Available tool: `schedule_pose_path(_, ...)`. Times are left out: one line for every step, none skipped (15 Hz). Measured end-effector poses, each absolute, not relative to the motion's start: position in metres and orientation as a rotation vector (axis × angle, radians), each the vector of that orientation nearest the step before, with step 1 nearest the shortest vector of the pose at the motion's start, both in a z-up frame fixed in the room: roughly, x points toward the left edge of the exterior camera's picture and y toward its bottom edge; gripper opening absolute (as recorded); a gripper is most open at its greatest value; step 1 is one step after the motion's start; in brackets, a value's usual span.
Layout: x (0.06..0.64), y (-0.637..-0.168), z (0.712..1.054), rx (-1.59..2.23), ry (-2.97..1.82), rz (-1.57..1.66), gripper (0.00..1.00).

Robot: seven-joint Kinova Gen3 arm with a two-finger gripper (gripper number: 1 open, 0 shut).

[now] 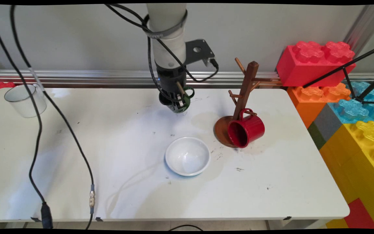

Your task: Place the picked object on the table

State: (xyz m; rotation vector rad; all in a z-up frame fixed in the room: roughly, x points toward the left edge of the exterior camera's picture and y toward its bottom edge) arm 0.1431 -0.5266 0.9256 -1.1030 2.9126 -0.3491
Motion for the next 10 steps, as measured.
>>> schedule_pose_path(0.139,-0.529,0.921,-1.094,2.898,-0.330,0.00)
schedule_pose_path(0.137,-0.530,0.917,-1.089,2.886,-0.317,0.00)
schedule_pose_path(0.133,-0.531,0.913,-1.082,2.875,-0.301,0.00)
schedule_pose_path(0.130,-0.533,0.909,-1.075,2.865,-0.285,0.00)
schedule_pose_path(0.127,-0.534,0.905,-1.069,2.857,-0.271,0.00)
schedule_pose_path(0.125,-0.535,0.903,-1.062,2.853,-0.263,0.00)
schedule_pose_path(0.122,-0.537,0.899,-1.053,2.846,-0.251,0.00)
schedule_pose_path(0.120,-0.539,0.896,-1.044,2.838,-0.240,0.00)
schedule_pose_path(0.118,-0.541,0.891,-1.035,2.829,-0.226,0.00)
schedule_pose_path(0.116,-0.543,0.888,-1.030,2.822,-0.216,0.00)
